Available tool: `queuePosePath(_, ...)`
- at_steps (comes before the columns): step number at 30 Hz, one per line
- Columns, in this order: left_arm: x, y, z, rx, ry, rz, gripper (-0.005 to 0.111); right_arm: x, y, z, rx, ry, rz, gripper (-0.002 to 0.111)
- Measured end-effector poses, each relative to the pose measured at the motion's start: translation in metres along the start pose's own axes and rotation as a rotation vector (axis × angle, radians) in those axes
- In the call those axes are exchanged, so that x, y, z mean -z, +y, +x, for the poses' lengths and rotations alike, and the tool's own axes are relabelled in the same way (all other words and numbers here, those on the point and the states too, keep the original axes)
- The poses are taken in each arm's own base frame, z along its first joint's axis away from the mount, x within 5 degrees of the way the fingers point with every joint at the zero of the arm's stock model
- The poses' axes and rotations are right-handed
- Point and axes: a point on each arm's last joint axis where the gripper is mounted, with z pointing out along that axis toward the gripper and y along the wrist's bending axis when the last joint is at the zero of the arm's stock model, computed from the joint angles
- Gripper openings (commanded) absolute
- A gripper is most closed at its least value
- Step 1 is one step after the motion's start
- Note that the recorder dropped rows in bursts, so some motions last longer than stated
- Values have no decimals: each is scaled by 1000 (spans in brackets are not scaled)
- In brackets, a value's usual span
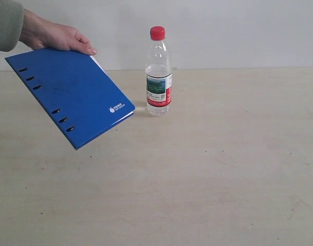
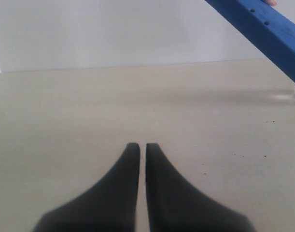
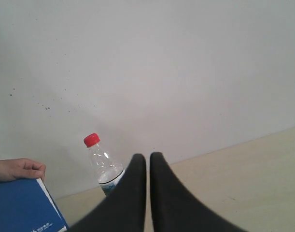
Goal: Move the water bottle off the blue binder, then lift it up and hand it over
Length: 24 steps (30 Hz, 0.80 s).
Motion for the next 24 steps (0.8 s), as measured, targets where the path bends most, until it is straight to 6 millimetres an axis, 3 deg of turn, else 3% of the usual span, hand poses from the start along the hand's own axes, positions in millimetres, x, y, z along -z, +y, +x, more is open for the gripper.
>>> queuePosePath(15,0,0,0,0,0,0,4,0,-4,6,11,7,24,0)
queuePosePath(24,0,0,0,0,0,0,4,0,-6,13,228,2,13,0)
